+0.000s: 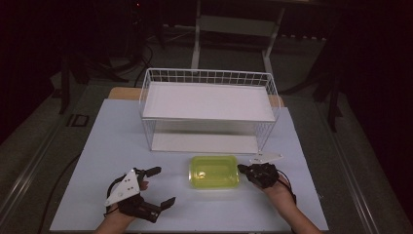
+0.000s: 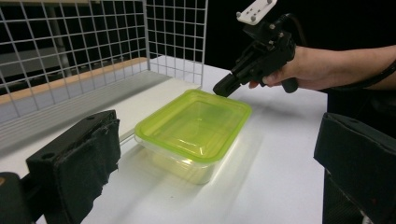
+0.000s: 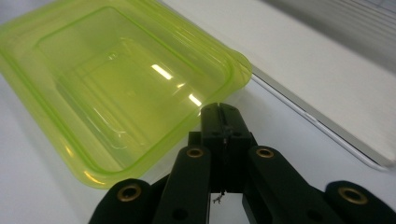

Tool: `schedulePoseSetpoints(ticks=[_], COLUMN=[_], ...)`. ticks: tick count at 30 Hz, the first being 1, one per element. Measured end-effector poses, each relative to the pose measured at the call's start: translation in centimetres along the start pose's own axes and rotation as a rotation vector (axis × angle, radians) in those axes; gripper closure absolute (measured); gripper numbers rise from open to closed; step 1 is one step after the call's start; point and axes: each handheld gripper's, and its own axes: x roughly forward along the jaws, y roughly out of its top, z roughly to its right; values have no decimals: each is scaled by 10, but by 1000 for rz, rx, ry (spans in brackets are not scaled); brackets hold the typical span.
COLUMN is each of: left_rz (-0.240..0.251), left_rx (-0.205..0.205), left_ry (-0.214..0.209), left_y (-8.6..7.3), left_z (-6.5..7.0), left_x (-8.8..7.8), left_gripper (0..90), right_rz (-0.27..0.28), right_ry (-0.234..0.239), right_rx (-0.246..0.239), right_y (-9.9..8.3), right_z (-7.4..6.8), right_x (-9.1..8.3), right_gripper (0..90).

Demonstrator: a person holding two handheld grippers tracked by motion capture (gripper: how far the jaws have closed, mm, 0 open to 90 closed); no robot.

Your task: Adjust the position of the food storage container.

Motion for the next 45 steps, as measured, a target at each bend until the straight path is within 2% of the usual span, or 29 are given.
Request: schedulePoseSetpoints(ticks=[10, 24, 29, 30, 31, 33, 35, 37, 39, 40, 42, 43, 44, 45], left_rz=[2, -1, 4, 5, 2, -18, -39, -58, -103, -114, -142, -151, -170, -170], left_rx=[-5, -10, -22, -27, -35, -33, -35, -10, 4, -2, -30, -33, -50, -50], left_ry=[5, 2, 7, 13, 19, 66, 64, 72, 109, 116, 110, 113, 87, 87], left_y=[0, -1, -2, -2, -2, -2, -2, -2, -1, -1, -1, -1, 0, 0], left_z=[-1, -2, -3, -4, -5, -6, -8, -8, -6, -6, -6, -6, -5, -5], left_x=[-1, -1, 0, -1, 0, 0, 1, 2, 3, 4, 6, 7, 8, 8], left_gripper=[9, 9, 9, 9, 9, 9, 9, 9, 9, 9, 10, 10, 10, 10], right_rz=[3, -1, -2, 11, 16, 30, 45, 75, 83, 94, 116, 118, 118, 118], right_ry=[23, 81, 76, 50, 49, 41, 39, 37, 25, 34, 84, 121, 132, 132], right_rx=[-15, -28, -44, -39, -30, -21, -11, 0, -4, 5, 17, 13, 4, 4], right_y=[7, 16, 19, 19, 19, 19, 20, 21, 24, 25, 27, 28, 29, 29], right_z=[-8, -29, -32, -33, -33, -33, -33, -35, -39, -40, -41, -41, -42, -42], right_x=[8, 20, 21, 19, 18, 14, 10, 5, 0, -1, -3, -3, -4, -4], right_gripper=[900, 900, 897, 864, 850, 792, 701, 550, 454, 403, 321, 243, 187, 187])
